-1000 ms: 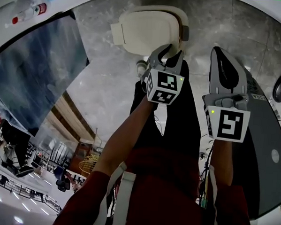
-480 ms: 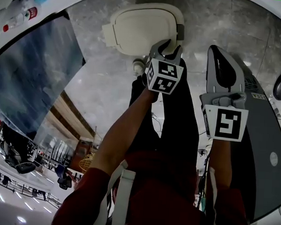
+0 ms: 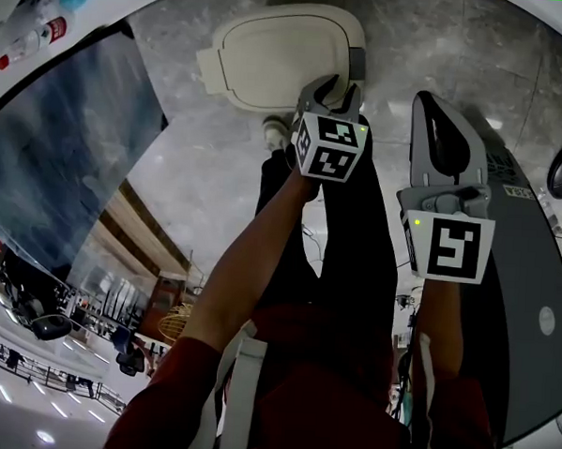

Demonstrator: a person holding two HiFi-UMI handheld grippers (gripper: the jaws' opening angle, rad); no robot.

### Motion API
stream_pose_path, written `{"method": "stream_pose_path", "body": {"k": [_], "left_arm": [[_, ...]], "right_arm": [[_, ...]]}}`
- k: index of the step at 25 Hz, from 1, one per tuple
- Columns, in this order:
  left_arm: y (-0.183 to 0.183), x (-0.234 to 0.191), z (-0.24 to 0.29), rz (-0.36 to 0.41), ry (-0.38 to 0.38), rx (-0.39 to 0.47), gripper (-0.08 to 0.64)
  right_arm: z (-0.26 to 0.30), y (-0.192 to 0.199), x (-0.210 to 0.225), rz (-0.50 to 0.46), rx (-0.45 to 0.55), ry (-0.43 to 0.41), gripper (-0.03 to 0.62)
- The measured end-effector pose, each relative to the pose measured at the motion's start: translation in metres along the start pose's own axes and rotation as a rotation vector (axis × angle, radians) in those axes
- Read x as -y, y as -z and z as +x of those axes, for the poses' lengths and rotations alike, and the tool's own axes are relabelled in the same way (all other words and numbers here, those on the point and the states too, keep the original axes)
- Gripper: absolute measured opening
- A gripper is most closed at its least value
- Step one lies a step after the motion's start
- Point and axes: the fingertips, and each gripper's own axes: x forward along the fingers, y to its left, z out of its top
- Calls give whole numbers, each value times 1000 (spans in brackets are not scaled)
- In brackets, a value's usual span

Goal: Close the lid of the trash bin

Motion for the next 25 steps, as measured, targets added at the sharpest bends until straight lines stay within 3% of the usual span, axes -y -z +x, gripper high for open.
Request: {"method": "stream_pose_path", "body": {"k": [3,13,25], "left_arm": [[0,6,6,-18,30,-23,135],[0,6,5,-11,32,-25,135],[1,-35,-42,-102,-47,15,135]], "right_arm": [[1,-2,0,7,3,0,0],[0,-4,-4,-2,-1,-4,0],[-8,-39,-25,-58,46,-17,0]]}}
